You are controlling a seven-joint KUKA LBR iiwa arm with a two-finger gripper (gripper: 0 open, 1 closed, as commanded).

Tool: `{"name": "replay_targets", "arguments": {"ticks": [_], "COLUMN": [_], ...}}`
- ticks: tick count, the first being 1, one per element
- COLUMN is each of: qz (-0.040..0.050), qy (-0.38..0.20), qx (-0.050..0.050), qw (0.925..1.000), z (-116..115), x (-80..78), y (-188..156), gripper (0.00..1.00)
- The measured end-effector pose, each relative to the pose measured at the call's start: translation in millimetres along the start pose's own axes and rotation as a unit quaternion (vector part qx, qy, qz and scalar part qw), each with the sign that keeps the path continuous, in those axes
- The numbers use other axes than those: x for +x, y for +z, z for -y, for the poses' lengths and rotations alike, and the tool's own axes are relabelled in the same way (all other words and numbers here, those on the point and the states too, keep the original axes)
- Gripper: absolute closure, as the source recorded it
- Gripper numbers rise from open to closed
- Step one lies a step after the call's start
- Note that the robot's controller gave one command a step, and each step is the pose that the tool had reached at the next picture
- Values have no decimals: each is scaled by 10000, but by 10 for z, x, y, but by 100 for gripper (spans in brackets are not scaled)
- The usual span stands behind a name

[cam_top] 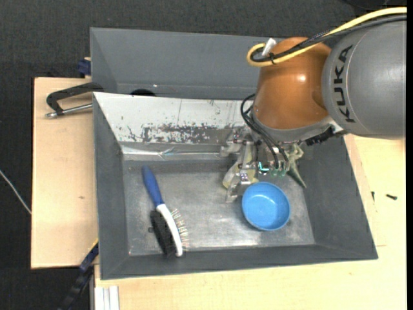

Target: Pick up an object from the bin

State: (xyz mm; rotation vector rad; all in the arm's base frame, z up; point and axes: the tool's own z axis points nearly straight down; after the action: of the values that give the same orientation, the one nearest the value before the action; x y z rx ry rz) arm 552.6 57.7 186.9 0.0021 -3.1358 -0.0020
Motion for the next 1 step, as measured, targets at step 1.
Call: {"name": "replay_targets", "arguments": {"ticks": [1], "qz": [69], "qy": [-358], "qx": [1], "qw": [9993], "z": [336], "x": [-92], "y": [1034], "gripper": [0]}}
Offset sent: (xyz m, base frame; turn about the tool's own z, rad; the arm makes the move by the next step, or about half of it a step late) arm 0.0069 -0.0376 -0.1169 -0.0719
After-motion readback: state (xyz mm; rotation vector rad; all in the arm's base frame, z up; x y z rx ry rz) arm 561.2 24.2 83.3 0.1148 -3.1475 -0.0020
